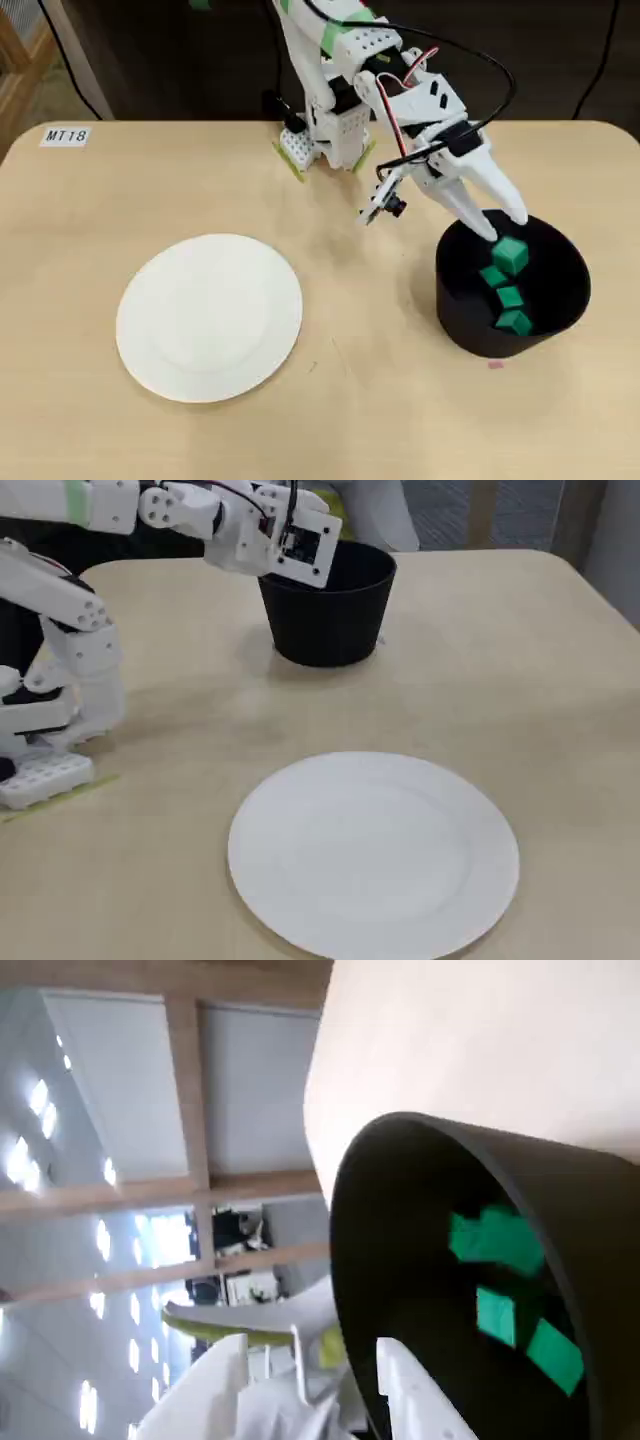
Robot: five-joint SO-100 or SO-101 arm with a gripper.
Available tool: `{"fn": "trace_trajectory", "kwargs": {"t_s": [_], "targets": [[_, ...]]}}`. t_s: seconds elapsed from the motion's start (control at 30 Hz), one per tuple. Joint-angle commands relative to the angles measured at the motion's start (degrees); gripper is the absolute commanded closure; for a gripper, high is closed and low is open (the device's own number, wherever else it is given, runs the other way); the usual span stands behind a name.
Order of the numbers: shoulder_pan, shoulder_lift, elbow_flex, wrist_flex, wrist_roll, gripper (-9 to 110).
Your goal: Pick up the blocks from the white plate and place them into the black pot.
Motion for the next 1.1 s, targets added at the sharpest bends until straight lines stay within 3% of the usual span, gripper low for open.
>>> {"fn": "trace_trajectory", "kwargs": {"t_s": [0.0, 0.07, 0.3, 0.53, 0.73, 0.93, 1.07], "targets": [[0.53, -0.53, -4.39, 0.26, 0.35, 91], [1.85, -1.41, -5.71, 1.05, 1.85, 104], [15.29, 1.93, -14.94, 18.11, -1.32, 104], [32.17, 13.8, -14.15, 34.98, 4.13, 104], [28.39, 25.05, -4.57, 40.61, 7.65, 104], [24.17, 47.9, 12.57, 42.8, 10.72, 104], [23.2, 47.99, 16.0, 42.98, 8.0, 104]]}}
